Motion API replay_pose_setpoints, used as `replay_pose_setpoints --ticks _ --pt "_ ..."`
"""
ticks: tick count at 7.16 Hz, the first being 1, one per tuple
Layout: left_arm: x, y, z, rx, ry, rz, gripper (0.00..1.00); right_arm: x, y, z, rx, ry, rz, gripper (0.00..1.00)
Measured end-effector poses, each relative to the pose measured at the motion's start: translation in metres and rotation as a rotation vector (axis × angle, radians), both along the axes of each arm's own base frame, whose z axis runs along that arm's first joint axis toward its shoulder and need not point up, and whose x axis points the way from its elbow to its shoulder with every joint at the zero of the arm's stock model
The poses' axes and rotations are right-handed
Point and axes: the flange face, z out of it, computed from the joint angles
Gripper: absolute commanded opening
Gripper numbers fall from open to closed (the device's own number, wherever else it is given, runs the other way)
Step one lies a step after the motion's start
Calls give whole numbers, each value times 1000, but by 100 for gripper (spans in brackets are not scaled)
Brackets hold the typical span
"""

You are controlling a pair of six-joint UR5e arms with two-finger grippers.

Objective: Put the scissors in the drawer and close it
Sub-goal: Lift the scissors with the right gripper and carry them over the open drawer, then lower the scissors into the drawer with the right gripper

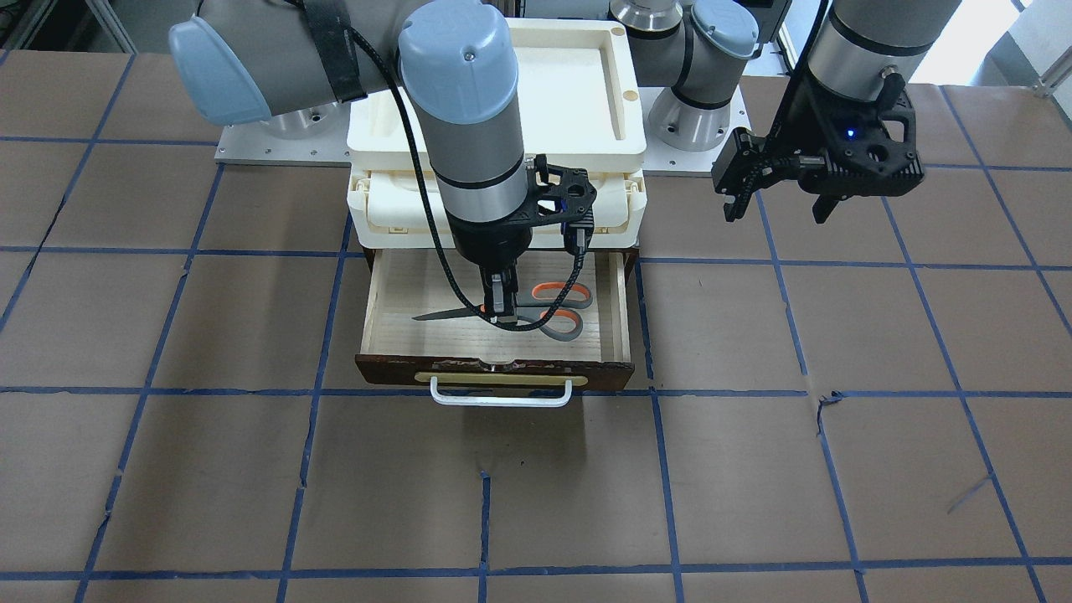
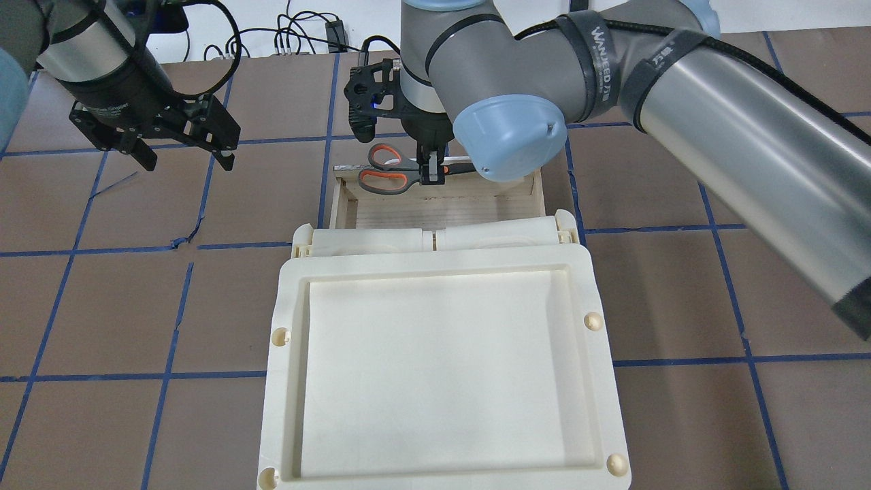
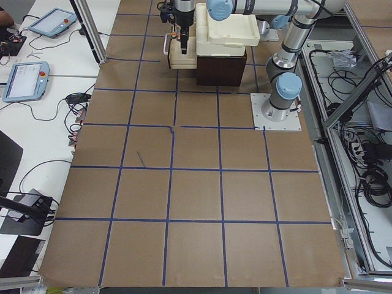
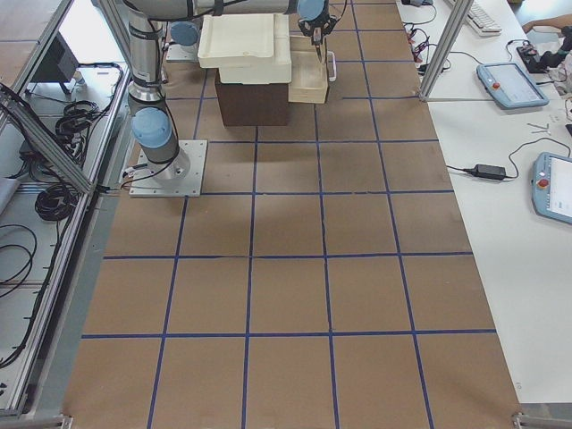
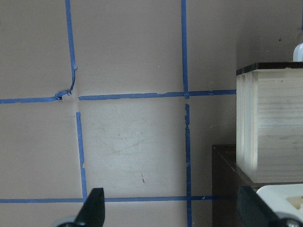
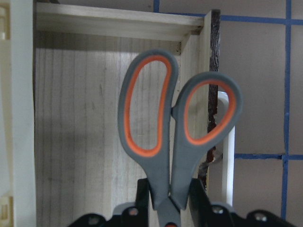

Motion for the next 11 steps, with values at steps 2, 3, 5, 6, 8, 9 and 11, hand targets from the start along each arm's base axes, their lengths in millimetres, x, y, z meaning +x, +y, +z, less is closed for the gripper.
replay_pose_setpoints --ticks 2,3,5,6,8,9,11 --pt "0 6 2 31 -3 -2 100 -3 5 -17 28 36 -2 3" --pt "2 7 3 35 -19 -1 100 -3 5 -22 39 41 -15 3" --pt "3 9 18 23 -56 -4 100 -1 2 -30 52 41 -66 3" --pt "1 12 22 38 -53 -6 100 0 0 -33 55 40 -82 3" --pt "-1 16 19 68 -51 -4 100 2 -2 -35 51 36 -90 4" --pt "-2 17 15 80 -48 -4 100 4 -3 -37 51 36 -91 4" --pt "0 16 10 88 -41 -4 100 9 -1 -42 57 39 -89 5"
